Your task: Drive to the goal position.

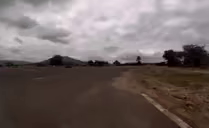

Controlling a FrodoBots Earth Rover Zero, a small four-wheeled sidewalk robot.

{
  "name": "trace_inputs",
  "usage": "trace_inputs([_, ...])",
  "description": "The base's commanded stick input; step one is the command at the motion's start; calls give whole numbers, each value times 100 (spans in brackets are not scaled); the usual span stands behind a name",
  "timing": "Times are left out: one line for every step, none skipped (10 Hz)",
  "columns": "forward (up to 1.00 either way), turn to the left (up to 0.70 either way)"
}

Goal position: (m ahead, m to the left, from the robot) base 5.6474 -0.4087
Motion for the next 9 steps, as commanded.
trace_inputs([50, 0])
trace_inputs([50, 0])
trace_inputs([50, 0])
trace_inputs([50, 0])
trace_inputs([50, 0])
trace_inputs([50, 0])
trace_inputs([50, 0])
trace_inputs([50, 0])
trace_inputs([50, 0])
